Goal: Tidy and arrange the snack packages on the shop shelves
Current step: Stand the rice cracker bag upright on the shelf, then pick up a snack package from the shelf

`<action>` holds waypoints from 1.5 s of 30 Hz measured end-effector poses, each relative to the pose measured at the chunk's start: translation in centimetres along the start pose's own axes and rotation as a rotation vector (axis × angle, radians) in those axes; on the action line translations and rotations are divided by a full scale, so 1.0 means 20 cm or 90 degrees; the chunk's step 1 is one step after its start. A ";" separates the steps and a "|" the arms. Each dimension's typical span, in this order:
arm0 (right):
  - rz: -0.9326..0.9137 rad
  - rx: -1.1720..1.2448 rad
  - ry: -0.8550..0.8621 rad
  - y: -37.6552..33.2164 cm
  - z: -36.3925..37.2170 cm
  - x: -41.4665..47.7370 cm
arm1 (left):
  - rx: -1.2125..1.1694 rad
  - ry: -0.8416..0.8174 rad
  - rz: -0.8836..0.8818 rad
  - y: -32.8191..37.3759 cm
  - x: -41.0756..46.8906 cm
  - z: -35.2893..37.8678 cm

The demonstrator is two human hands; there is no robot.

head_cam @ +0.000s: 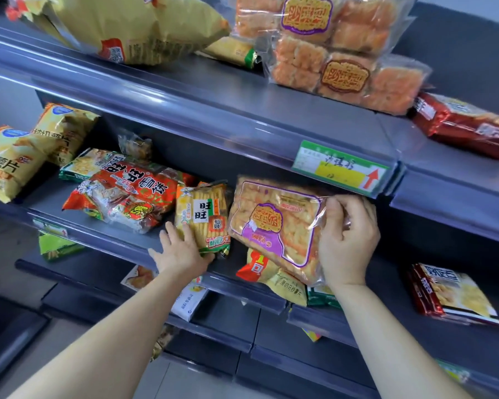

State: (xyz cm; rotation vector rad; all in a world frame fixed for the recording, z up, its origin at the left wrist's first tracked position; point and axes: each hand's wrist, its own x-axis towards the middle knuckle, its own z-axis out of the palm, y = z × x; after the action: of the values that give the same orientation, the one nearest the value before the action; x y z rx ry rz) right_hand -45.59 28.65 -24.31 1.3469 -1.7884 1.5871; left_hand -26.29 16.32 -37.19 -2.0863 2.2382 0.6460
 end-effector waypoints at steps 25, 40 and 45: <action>0.401 0.221 -0.248 -0.13 -0.50 -0.20 | -1.024 0.149 0.258 0.02 -1.00 -0.68; 0.211 0.560 -0.612 -0.65 -0.77 0.12 | -0.780 0.017 0.483 0.13 -1.41 -1.20; 0.335 0.574 -0.472 -0.69 -0.76 0.17 | -0.832 0.063 0.412 0.06 -1.32 -1.17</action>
State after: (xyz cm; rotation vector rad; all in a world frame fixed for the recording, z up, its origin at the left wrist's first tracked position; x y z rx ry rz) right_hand -40.09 42.72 -10.01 2.2068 -2.0007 2.6309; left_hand -18.42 34.39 -7.86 -1.4228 2.8867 2.6317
